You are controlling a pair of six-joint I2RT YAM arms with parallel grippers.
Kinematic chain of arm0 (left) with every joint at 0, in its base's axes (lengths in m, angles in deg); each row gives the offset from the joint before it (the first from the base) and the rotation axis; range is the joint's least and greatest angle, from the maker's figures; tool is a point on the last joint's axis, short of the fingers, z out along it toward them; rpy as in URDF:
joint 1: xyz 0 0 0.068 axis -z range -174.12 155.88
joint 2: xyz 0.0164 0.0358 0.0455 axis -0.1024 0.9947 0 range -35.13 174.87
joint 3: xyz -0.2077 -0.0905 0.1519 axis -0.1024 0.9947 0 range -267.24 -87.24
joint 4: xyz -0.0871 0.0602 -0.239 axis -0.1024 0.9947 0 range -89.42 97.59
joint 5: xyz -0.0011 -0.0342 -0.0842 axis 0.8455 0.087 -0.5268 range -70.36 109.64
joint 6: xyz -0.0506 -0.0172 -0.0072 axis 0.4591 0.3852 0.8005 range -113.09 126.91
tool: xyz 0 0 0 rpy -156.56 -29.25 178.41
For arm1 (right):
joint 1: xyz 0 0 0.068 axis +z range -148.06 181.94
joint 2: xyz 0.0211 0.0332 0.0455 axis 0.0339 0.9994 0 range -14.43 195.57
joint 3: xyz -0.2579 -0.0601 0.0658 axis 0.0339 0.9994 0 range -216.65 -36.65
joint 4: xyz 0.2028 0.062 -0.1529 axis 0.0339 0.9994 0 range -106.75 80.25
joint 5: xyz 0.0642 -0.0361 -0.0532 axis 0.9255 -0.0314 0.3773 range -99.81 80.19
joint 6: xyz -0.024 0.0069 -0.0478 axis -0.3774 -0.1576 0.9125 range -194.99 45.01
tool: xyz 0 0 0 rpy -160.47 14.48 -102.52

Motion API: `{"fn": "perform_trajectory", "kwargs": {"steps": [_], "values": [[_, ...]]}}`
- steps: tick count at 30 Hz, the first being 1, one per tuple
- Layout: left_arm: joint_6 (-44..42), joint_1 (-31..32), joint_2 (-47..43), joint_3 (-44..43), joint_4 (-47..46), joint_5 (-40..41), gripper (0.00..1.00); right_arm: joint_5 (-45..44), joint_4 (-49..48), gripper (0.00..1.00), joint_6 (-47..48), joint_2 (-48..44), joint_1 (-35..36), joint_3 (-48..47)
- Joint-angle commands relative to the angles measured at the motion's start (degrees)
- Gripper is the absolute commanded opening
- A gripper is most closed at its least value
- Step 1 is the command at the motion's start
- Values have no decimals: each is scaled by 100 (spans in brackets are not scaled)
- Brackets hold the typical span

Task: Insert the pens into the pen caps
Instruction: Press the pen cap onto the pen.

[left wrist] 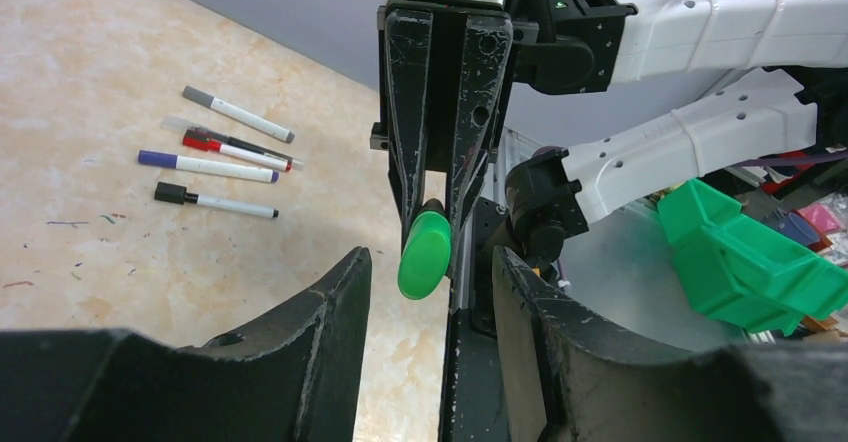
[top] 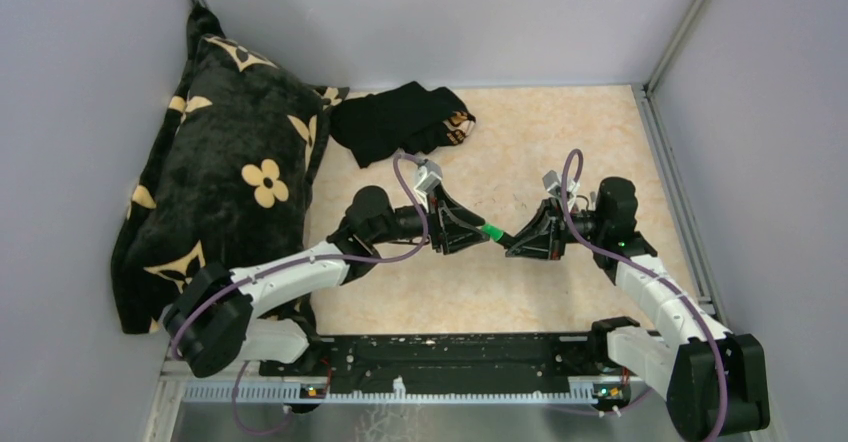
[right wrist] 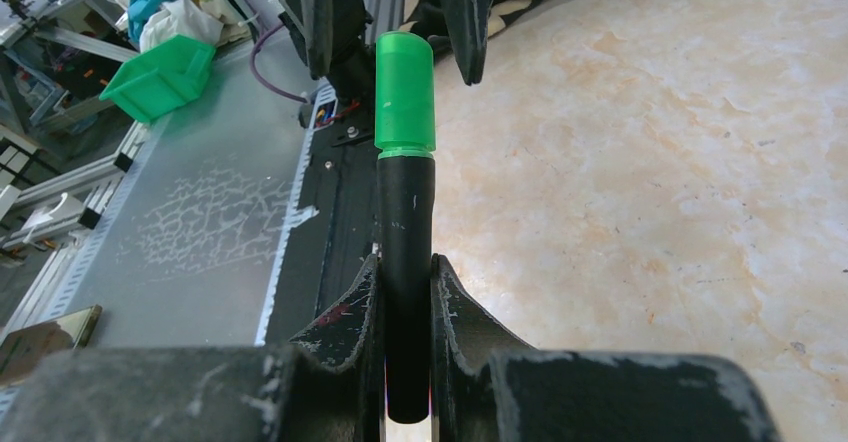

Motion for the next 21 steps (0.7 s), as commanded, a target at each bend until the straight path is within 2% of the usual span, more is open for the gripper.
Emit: {"fn": "perform_trajectory", "kwargs": {"steps": [1, 10, 16, 21], "values": [[-145, -18, 118, -217, -80, -225, 52, 189, -124, 0, 140, -96, -51, -319], [53, -15, 375, -263, -379, -696, 44, 172, -124, 0, 135, -77, -52, -326], [188, -18, 490, -265, -519, -852, 35, 152, -115, 0, 133, -70, -52, -325], [360, -18, 523, -239, -616, -826, 19, 120, -115, 0, 133, -69, -52, -325]]}}
